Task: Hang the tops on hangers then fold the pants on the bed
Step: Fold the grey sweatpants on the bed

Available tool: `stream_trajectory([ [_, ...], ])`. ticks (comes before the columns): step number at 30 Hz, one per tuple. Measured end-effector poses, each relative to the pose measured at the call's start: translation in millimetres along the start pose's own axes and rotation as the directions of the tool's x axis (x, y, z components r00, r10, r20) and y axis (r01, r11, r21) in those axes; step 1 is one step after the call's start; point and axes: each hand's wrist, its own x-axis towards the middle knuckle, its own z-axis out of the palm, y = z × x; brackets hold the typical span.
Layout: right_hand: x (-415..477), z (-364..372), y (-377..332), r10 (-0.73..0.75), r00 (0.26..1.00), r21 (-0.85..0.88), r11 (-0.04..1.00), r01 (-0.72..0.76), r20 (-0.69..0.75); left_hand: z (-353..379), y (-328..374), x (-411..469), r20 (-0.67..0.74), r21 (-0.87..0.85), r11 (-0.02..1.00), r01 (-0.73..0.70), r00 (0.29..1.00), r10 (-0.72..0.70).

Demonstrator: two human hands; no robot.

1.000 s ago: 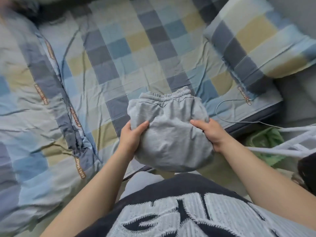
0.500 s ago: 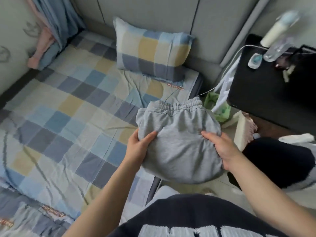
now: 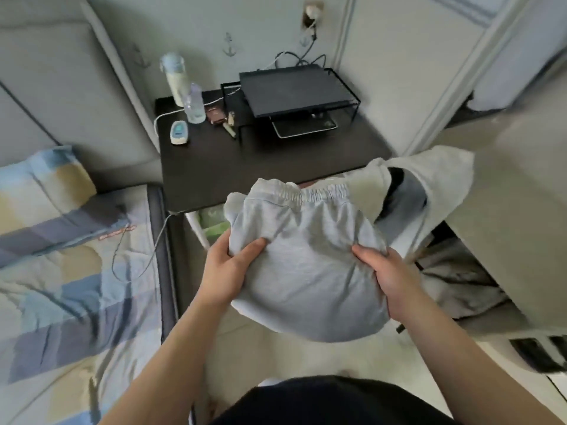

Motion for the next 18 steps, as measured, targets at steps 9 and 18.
stream_trajectory([
  [9,0,-258,-34,-0.020,0.950,0.097,0.994,0.053,-0.310,277,8,19,0.361,0.091,0.996,0.022,0.931,-0.054],
  [18,-2,-377,-33,0.045,0.825,0.244,0.963,0.114,-0.563,450,-3,56,0.596,0.269,0.963,-0.001,0.786,-0.166],
])
